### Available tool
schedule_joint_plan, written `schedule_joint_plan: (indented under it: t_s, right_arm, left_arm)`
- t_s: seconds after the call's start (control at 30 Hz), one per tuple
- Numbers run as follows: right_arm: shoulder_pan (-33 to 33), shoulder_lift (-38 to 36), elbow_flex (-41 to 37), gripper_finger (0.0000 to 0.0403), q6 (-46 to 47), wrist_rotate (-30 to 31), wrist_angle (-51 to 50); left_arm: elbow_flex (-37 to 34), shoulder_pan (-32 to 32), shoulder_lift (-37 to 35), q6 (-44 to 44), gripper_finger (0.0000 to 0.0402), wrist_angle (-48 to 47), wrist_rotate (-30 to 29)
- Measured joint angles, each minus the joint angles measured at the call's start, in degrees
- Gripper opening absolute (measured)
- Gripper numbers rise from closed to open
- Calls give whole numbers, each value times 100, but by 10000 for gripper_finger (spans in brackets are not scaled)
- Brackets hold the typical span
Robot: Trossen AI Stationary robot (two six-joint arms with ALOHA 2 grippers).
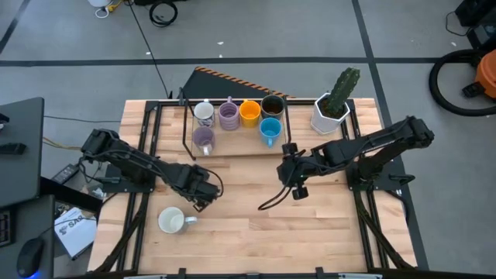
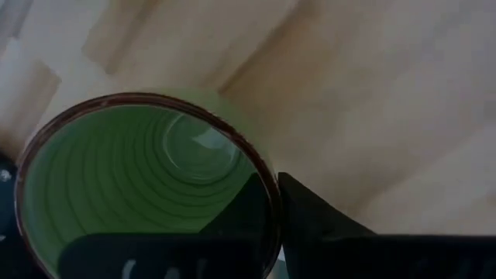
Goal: Place coffee mugs
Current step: Put the green mug on the shelf
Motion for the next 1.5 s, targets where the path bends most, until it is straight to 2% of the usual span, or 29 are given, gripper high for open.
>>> schedule_joint_plan:
  t_s: [0.3,0.5,0.63,0.83,1.13,1.37,1.5]
  right_arm:
    - [0,-578,0,171,963,307,-603]
    - [0,-1014,-275,171,1528,341,-682]
    - [1,-1351,-546,171,1796,362,-657]
    - [60,-1664,-999,171,1899,441,-185]
    - [197,-1698,-1113,171,2070,445,-29]
    - [306,-1694,-1113,171,2175,472,34]
    - [352,-1694,-1115,171,2244,491,8]
  left_arm:
    - [1186,249,-2,1148,24,380,40]
    - [1437,595,-2,2043,24,1556,661]
    - [1570,895,9,2485,24,1818,651]
    - [2050,1462,224,3361,24,1697,518]
    - [3116,2413,1095,4706,24,634,503]
    - [3225,3048,1535,5425,25,280,483]
    - [3223,3253,1634,5689,25,145,262]
